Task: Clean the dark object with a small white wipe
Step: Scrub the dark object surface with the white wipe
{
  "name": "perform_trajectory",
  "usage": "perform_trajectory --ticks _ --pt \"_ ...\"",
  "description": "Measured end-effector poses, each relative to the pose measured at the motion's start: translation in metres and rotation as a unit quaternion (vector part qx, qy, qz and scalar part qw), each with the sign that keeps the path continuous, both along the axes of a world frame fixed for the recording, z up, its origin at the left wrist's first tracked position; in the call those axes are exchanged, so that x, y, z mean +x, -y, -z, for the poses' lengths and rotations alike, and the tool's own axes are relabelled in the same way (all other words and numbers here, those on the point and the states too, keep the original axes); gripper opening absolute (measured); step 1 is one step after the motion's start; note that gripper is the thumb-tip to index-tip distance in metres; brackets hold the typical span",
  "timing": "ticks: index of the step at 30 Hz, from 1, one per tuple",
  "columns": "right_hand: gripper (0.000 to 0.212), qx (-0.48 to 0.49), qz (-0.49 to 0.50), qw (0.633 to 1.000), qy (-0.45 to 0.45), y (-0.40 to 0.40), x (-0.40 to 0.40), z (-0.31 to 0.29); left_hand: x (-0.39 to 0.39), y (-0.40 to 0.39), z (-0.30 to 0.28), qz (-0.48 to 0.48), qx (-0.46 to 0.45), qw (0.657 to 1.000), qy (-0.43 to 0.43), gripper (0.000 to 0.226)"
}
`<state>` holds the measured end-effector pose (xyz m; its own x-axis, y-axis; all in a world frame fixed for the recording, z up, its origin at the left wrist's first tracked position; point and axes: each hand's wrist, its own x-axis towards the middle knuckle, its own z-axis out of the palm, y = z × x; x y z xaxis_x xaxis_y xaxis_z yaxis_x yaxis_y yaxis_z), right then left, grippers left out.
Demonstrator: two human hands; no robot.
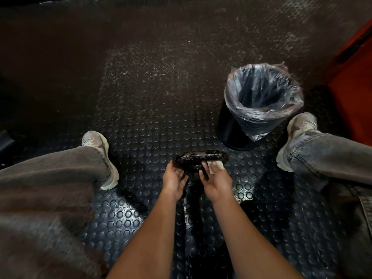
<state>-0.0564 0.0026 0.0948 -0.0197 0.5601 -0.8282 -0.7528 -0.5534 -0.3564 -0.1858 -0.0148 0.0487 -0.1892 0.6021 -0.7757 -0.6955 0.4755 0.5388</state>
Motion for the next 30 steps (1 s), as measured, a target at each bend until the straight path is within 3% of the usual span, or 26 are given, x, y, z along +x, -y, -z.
perform_trajectory --ticks 5,11,19,23,27,30 --pt "0.013 -0.052 0.071 0.994 -0.066 -0.013 0.004 -0.003 0.001 -0.001 0.0 0.0 0.0 1.0 -0.001 0.049" --pt "0.021 -0.054 0.067 0.994 -0.062 -0.018 0.008 -0.004 0.001 -0.001 0.004 0.002 0.004 1.0 -0.004 0.049" --pt "0.017 -0.008 -0.017 0.998 0.052 -0.002 0.001 -0.002 0.002 0.0 -0.004 -0.009 -0.002 1.0 -0.002 0.048" --pt "0.013 -0.071 0.014 0.997 -0.016 -0.016 0.01 0.002 0.003 0.0 -0.003 -0.01 -0.003 1.0 -0.005 0.05" --pt "0.027 -0.135 0.002 0.99 -0.035 -0.015 0.014 0.013 0.002 0.0 -0.004 -0.013 -0.005 1.0 0.0 0.05" --pt "0.03 -0.118 0.01 0.992 -0.041 -0.017 0.022 0.012 0.002 0.0 -0.002 -0.008 -0.003 1.0 0.001 0.05"
